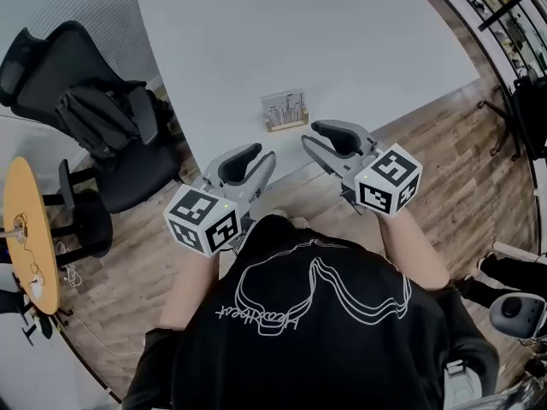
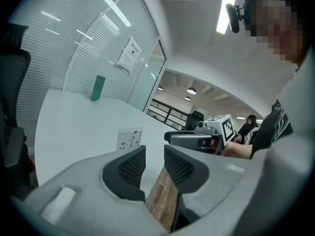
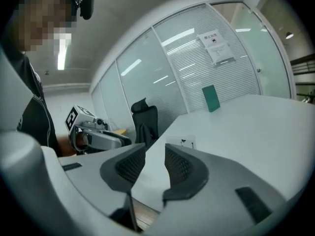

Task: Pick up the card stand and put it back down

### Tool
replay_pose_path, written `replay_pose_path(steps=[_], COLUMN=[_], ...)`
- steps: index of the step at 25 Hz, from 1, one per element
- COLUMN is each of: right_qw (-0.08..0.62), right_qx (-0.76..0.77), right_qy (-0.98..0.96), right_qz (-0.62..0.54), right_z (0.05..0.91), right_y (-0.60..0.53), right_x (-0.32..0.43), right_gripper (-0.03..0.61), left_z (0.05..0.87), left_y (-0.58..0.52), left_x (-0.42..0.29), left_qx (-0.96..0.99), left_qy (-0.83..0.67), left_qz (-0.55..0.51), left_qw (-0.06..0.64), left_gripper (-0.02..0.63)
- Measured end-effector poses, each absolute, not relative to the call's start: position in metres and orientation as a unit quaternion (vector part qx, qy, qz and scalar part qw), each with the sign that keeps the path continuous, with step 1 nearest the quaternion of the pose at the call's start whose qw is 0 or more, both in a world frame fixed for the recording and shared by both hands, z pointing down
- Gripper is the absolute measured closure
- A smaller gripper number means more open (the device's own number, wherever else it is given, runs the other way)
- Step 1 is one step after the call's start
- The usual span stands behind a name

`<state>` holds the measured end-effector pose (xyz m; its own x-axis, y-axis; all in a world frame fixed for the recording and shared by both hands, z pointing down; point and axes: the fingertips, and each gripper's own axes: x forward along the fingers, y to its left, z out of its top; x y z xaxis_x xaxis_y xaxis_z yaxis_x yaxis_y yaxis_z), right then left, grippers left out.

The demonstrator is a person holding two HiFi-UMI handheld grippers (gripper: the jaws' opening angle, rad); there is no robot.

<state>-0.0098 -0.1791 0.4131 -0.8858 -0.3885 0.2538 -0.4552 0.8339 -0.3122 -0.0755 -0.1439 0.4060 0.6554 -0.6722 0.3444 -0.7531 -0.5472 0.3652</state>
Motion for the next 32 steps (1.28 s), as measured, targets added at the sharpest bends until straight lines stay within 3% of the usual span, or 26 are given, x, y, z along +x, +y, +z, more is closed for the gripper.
replay_pose_path(steps=[9,17,32], right_qw=[0.045,-0.008,-0.016], right_qx=[0.162,0.185,0.247], right_qy=[-0.969,-0.964,-0.955], right_qz=[0.179,0.193,0.163], right_z=[0.358,0.313,0.290], right_y=[-0.115,-0.042,0.049], right_x=[-0.018,-0.030,-0.031], right_gripper=[0.569,0.571,0.571], left_z=[0.351,0.311,0.287], left_y=[-0.093,-0.029,0.053], left_x=[-0.053,-0.070,-0.070], left_qx=[0.906,0.922,0.939], left_qy=[-0.360,-0.327,-0.296], left_qz=[0.051,0.014,0.027], left_qw=[0.217,0.208,0.173], left_gripper=[0.560,0.592,0.594])
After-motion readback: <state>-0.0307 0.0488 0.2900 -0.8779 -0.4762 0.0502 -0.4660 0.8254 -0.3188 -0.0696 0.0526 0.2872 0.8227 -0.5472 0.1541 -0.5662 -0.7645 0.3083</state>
